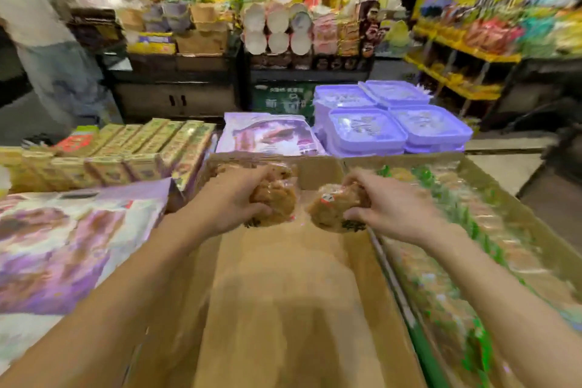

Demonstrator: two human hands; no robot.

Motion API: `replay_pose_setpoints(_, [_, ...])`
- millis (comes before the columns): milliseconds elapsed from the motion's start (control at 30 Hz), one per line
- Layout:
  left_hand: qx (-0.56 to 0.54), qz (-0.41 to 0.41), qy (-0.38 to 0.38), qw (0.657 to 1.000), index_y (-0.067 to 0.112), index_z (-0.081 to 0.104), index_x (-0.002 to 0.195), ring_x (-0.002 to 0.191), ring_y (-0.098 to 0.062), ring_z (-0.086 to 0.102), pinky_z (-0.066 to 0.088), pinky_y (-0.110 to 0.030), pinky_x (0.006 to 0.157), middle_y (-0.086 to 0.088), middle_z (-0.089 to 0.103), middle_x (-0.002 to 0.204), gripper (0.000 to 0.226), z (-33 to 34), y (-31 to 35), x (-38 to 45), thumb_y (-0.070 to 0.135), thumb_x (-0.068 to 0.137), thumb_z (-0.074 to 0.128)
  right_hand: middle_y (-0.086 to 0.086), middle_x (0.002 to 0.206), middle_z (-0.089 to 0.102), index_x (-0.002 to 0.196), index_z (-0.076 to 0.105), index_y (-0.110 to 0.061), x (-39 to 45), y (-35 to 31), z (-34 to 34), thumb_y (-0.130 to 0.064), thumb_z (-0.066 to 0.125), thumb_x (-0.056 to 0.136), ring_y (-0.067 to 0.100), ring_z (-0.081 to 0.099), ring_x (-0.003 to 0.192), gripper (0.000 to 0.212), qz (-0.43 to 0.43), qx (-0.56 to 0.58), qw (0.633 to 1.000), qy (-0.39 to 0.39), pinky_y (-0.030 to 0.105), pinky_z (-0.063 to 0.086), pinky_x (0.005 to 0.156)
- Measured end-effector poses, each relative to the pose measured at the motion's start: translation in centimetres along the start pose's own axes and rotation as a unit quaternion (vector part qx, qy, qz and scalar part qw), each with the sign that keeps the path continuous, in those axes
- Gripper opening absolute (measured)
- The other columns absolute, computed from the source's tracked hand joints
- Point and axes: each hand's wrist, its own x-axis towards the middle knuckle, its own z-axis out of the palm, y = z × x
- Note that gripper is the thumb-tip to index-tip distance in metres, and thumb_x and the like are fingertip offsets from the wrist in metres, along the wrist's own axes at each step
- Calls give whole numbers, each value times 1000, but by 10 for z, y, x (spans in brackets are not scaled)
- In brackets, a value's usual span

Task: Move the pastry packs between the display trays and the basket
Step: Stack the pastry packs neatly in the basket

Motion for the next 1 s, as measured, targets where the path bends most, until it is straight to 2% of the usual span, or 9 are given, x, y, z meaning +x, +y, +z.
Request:
replay_pose_setpoints(133, [71,-63,-95,991,22,52,126,112,-29,60,49,-41,85,-4,66,119,51,45,-40,61,35,84,77,0,114,68,121,42,-32,84,56,37,-46,76,81,30,63,107,53,-2,14,999,-31,40,49,80])
replay_pose_setpoints(233, [96,-85,-129,983,19,52,122,108,-31,61,49,-40,80,-6,67,114,48,68,-69,94,34,84,77,4,120,66,123,42,-26,137,77,69,-42,74,86,31,62,110,52,-2,-20,996,-82,40,45,78])
replay_pose_setpoints(367, [83,-86,-152,981,21,48,111,104,-32,61,44,-39,73,-5,65,108,40,97,-96,128,30,84,76,10,115,67,126,40,-17,187,93,106,-45,71,89,32,62,109,56,-10,-81,988,-128,37,44,78])
replay_pose_setpoints(467, [95,-68,-123,986,17,55,126,106,-32,57,45,-39,82,-7,65,114,51,107,-111,149,29,82,77,10,127,62,135,42,-15,203,100,122,-47,70,88,32,52,124,63,-43,-167,981,-84,42,40,96])
replay_pose_setpoints(533, [156,-31,-84,984,19,57,132,107,-31,53,42,-41,86,-7,62,116,58,112,-113,154,28,78,78,11,130,58,133,46,-15,205,101,126,-43,69,88,34,49,125,57,-46,-195,978,-56,45,38,99])
replay_pose_setpoints(700, [259,-24,30,965,19,57,134,112,-33,51,40,-44,89,-10,57,123,69,129,-104,138,24,71,84,14,115,58,118,57,-15,205,100,134,-37,76,80,35,52,108,48,-45,-220,974,7,45,40,87])
replay_pose_setpoints(800, [274,-41,39,960,15,54,137,114,-34,52,41,-46,90,-13,56,127,67,138,-102,129,23,76,80,17,106,58,111,59,-11,200,97,133,-31,84,70,36,55,96,52,-34,-247,968,26,43,43,78])
replay_pose_setpoints(900, [268,-55,46,961,14,50,141,117,-34,51,40,-46,94,-14,55,132,65,142,-94,118,21,81,73,17,98,58,102,57,-11,190,93,131,-22,81,69,35,55,87,43,-26,-264,964,30,41,43,73])
replay_pose_setpoints(1000, [247,-65,74,964,15,49,142,120,-32,52,38,-44,98,-12,54,135,65,132,-86,100,25,81,72,18,102,59,104,58,-11,181,84,124,-22,78,71,36,56,89,40,-15,-274,961,30,43,44,74])
